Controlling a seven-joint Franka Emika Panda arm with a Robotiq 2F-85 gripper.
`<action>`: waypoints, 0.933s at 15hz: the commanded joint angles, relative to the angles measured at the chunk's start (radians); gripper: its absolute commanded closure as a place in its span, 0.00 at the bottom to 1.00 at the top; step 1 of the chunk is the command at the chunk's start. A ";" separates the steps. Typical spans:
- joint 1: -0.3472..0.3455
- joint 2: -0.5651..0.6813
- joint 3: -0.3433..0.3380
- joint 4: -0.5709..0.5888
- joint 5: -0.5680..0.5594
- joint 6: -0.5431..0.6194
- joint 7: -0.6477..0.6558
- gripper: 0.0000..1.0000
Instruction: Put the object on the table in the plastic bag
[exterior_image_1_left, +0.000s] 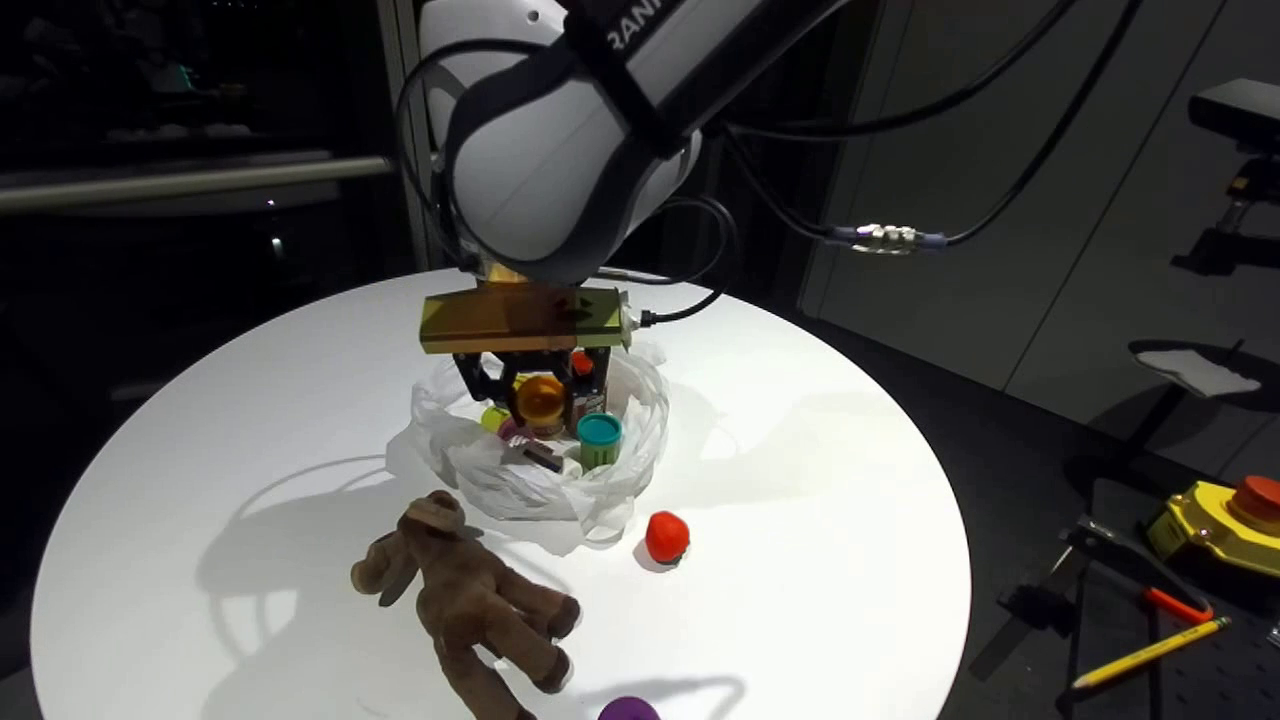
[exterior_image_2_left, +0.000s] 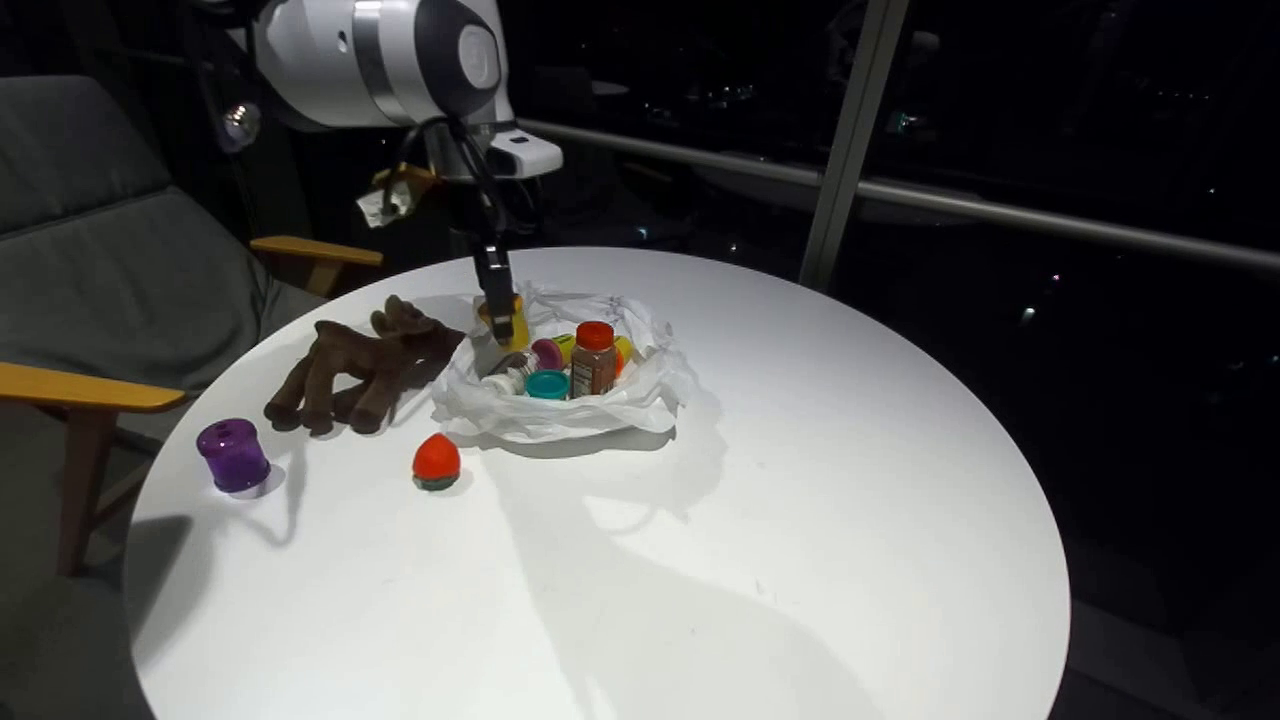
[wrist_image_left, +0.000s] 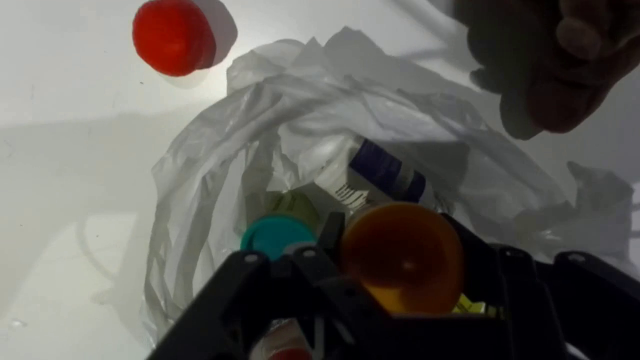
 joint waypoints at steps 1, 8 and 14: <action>-0.055 0.074 0.006 0.111 0.012 -0.048 -0.020 0.77; -0.165 0.132 0.073 0.185 0.098 -0.048 -0.179 0.77; -0.177 0.207 0.094 0.286 0.160 -0.090 -0.265 0.77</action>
